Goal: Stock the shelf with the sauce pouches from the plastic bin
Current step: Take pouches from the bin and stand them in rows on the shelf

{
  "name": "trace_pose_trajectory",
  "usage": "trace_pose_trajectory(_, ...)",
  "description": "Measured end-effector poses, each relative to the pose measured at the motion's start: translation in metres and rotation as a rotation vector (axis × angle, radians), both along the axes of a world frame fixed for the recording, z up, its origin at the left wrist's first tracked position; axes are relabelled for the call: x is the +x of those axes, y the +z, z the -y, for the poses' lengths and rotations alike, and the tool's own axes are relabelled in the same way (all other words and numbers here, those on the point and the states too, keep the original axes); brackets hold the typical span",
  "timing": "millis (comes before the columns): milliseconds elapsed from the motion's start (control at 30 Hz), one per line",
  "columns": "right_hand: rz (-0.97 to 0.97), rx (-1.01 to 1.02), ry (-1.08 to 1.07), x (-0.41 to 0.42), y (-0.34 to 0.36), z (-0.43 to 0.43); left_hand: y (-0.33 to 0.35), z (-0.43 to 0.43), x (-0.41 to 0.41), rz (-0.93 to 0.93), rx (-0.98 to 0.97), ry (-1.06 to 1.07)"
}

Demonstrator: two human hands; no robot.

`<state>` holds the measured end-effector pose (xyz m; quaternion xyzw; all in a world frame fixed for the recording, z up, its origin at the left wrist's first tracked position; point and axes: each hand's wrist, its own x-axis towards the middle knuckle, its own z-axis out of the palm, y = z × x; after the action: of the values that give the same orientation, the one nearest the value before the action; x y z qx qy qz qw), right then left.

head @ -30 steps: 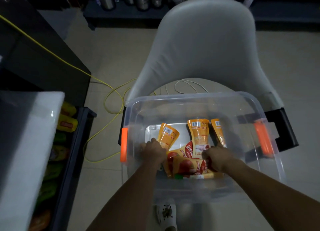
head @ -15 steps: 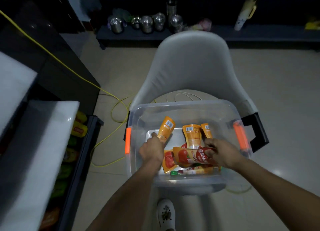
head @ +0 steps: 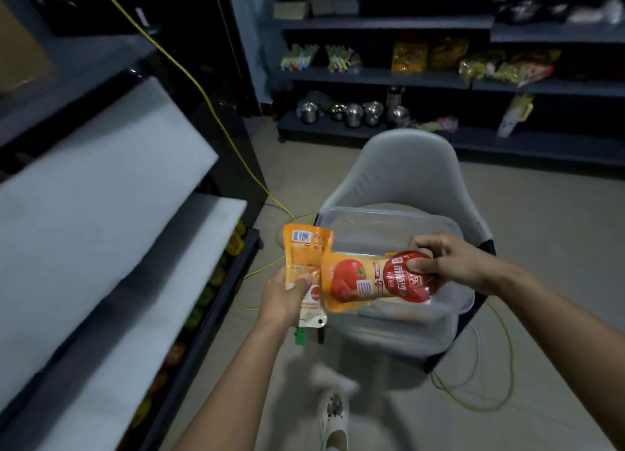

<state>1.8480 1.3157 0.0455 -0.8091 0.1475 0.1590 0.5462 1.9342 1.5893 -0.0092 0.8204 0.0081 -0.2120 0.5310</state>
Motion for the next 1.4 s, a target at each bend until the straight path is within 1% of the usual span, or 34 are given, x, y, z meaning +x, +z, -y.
trace_pose_trajectory(67, -0.001, 0.058, 0.067, -0.003, 0.022, -0.024, 0.028, -0.022, -0.028, -0.061, -0.183, 0.031)
trace_pose_trajectory(167, -0.021, 0.096, 0.148, -0.003, 0.051, -0.065, 0.056, -0.058, -0.062, -0.116, -0.31, 0.086)
trace_pose_trajectory(233, -0.025, 0.076, 0.209, 0.001, 0.064, -0.09, 0.071, -0.084, -0.077, -0.196, -0.446, 0.197)
trace_pose_trajectory(300, -0.015, 0.062, 0.289, 0.007, 0.077, -0.119, 0.08, -0.111, -0.089, -0.236, -0.529, 0.264)
trace_pose_trajectory(367, -0.009, 0.065, 0.359, 0.011, 0.088, -0.152, 0.09, -0.135, -0.103, -0.193, -0.537, 0.282)
trace_pose_trajectory(433, 0.002, 0.054, 0.395, 0.014, 0.096, -0.188, 0.097, -0.16, -0.118, -0.149, -0.536, 0.354)
trace_pose_trajectory(500, 0.04, 0.09, 0.365, 0.016, 0.1, -0.223, 0.099, -0.187, -0.131, -0.134, -0.548, 0.457)
trace_pose_trajectory(567, 0.11, 0.218, 0.236, 0.016, 0.104, -0.261, 0.102, -0.215, -0.142, -0.12, -0.591, 0.568)
trace_pose_trajectory(633, 0.16, 0.397, 0.094, 0.011, 0.106, -0.301, 0.105, -0.243, -0.148, -0.085, -0.647, 0.687)
trace_pose_trajectory(667, 0.151, 0.491, 0.059, 0.008, 0.105, -0.322, 0.107, -0.258, -0.15, -0.056, -0.673, 0.744)
trace_pose_trajectory(733, 0.09, 0.623, 0.073, 0.002, 0.1, -0.367, 0.114, -0.287, -0.153, 0.008, -0.704, 0.838)
trace_pose_trajectory(800, 0.058, 0.671, 0.076, 0.001, 0.094, -0.413, 0.122, -0.315, -0.155, 0.066, -0.697, 0.897)
trace_pose_trajectory(900, 0.094, 0.697, 0.038, 0.009, 0.097, -0.476, 0.134, -0.361, -0.159, 0.138, -0.686, 0.956)
trace_pose_trajectory(1000, 0.134, 0.74, 0.072, 0.021, 0.111, -0.536, 0.146, -0.411, -0.159, 0.201, -0.684, 0.999)
trace_pose_trajectory(1100, 0.149, 0.888, 0.091, 0.024, 0.125, -0.603, 0.164, -0.463, -0.156, 0.257, -0.685, 1.052)
trace_pose_trajectory(1167, 0.134, 0.934, 0.17, 0.021, 0.133, -0.652, 0.177, -0.5, -0.154, 0.312, -0.678, 1.097)
trace_pose_trajectory(1267, 0.139, 0.904, 0.31, 0.013, 0.142, -0.724, 0.194, -0.558, -0.158, 0.388, -0.632, 1.165)
trace_pose_trajectory(1400, 0.21, 0.859, 0.432, 0.015, 0.159, -0.799, 0.204, -0.631, -0.174, 0.402, -0.623, 1.286)
